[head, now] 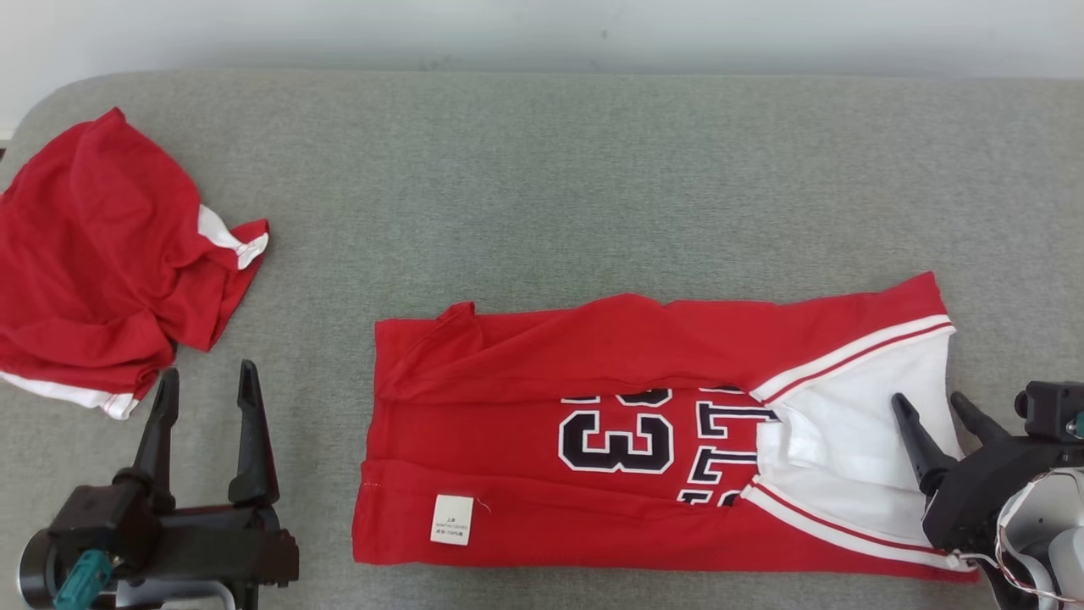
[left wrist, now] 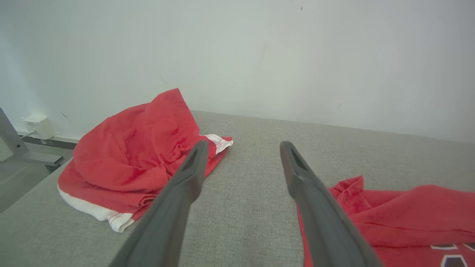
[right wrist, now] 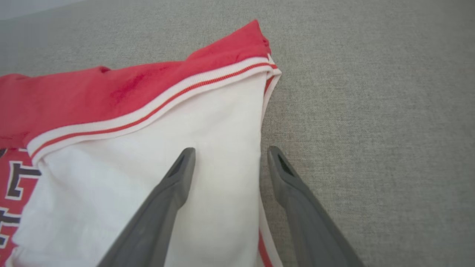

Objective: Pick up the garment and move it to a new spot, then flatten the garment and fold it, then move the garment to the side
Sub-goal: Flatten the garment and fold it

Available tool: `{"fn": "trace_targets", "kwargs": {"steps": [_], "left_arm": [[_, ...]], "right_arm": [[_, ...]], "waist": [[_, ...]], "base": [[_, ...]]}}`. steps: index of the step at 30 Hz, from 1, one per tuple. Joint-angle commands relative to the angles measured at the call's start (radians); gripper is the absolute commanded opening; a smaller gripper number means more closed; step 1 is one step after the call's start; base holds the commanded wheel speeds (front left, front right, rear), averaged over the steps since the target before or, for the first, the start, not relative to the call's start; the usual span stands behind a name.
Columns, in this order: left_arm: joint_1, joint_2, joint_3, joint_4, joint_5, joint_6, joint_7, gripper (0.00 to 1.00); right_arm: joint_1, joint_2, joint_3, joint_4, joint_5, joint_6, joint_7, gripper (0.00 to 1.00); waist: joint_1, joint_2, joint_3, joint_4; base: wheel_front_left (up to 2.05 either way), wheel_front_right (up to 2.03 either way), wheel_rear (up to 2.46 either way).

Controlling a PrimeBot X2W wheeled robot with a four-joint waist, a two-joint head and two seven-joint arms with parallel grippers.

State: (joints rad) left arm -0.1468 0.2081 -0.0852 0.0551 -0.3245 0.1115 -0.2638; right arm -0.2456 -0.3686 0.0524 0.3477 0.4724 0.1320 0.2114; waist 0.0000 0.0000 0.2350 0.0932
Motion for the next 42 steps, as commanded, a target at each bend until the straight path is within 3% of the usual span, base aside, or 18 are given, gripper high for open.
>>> {"fn": "trace_targets", "kwargs": {"steps": [1,6,7,9,14,26,35,42], "left_arm": [[0.017,-0.014,0.018,0.005,0.026,-0.015,-0.001,1.00],[0.038,-0.070,0.077,0.011,0.082,-0.061,-0.001,1.00],[0.039,-0.078,0.087,0.011,0.092,-0.070,-0.001,1.00],[0.044,-0.094,0.104,0.014,0.109,-0.082,-0.001,1.00],[0.057,-0.119,0.139,0.024,0.139,-0.114,-0.001,1.00],[0.078,-0.147,0.183,0.041,0.187,-0.159,-0.001,1.00],[0.098,-0.155,0.196,0.046,0.194,-0.169,-0.001,1.00],[0.101,-0.157,0.200,0.054,0.194,-0.175,-0.001,1.00]], "right_arm": [[-0.009,-0.008,0.001,0.016,-0.009,-0.003,0.004,1.00],[-0.008,-0.002,0.022,0.070,0.009,-0.003,0.036,1.00],[-0.004,0.001,0.030,0.076,0.019,-0.003,0.046,0.56],[-0.001,0.001,0.040,0.080,0.034,-0.002,0.053,0.00],[0.003,-0.016,0.037,0.077,0.057,-0.003,0.051,0.00],[0.009,-0.115,-0.103,0.135,0.037,-0.003,0.016,0.00],[0.018,-0.085,-0.065,0.053,0.061,-0.003,0.033,0.00],[0.038,-0.033,0.006,-0.129,0.090,-0.003,0.081,0.00]], "waist": [[0.0000,0.0000,0.006,0.011],[0.0000,0.0000,0.005,0.022],[0.0000,0.0000,0.003,0.024],[0.0000,0.0000,0.000,0.025],[0.0000,0.0000,-0.015,0.019],[0.0000,0.0000,-0.063,-0.009],[0.0000,0.0000,-0.089,-0.037],[0.0000,0.0000,-0.104,-0.052]], "base": [[0.00,0.00,0.00],[0.00,0.00,0.00],[0.00,0.00,0.00],[0.00,0.00,0.00],[0.00,0.00,0.00],[0.00,0.00,0.00],[0.00,0.00,0.00],[0.00,0.00,0.00]]}}
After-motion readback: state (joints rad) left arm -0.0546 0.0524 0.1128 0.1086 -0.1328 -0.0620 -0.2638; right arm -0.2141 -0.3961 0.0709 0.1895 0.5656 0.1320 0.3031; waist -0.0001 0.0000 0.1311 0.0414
